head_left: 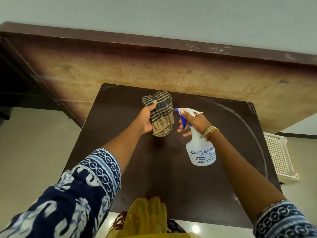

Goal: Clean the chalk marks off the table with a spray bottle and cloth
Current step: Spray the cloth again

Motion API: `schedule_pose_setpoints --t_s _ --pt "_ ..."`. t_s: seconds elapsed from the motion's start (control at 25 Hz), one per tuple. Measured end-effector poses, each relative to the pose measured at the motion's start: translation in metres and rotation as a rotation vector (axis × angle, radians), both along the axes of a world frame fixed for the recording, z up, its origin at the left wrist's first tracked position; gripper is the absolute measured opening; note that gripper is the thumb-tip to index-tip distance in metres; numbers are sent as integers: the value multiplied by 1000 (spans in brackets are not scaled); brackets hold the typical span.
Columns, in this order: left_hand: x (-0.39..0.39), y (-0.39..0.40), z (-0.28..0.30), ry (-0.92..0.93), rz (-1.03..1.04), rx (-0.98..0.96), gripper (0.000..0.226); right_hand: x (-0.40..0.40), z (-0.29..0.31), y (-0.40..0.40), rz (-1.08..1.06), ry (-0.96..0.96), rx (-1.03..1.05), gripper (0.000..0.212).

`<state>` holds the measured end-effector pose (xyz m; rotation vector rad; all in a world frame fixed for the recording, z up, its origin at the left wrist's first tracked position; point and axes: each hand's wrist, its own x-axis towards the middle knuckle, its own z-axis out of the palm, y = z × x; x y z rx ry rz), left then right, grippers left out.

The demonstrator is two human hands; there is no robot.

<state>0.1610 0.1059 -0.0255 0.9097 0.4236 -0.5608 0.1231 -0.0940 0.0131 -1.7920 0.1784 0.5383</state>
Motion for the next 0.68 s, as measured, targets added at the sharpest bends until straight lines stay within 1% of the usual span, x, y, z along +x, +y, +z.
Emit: schedule_pose_setpoints --t_s 0.08,0.2,0.36,0.56,0.68 --pt "0 1 1 1 7 2 36 -1 0 0 -13 -12 -30 34" --pt "0 3 2 7 16 7 35 0 -1 -2 -12 -28 -6 40" --pt "1 5 2 24 34 14 33 2 0 -2 -27 -36 29 37" --pt "1 9 5 31 56 8 32 5 -4 2 -53 -51 -49 34" --pt "2 17 2 48 64 1 33 15 -10 6 -63 -50 -5 35"
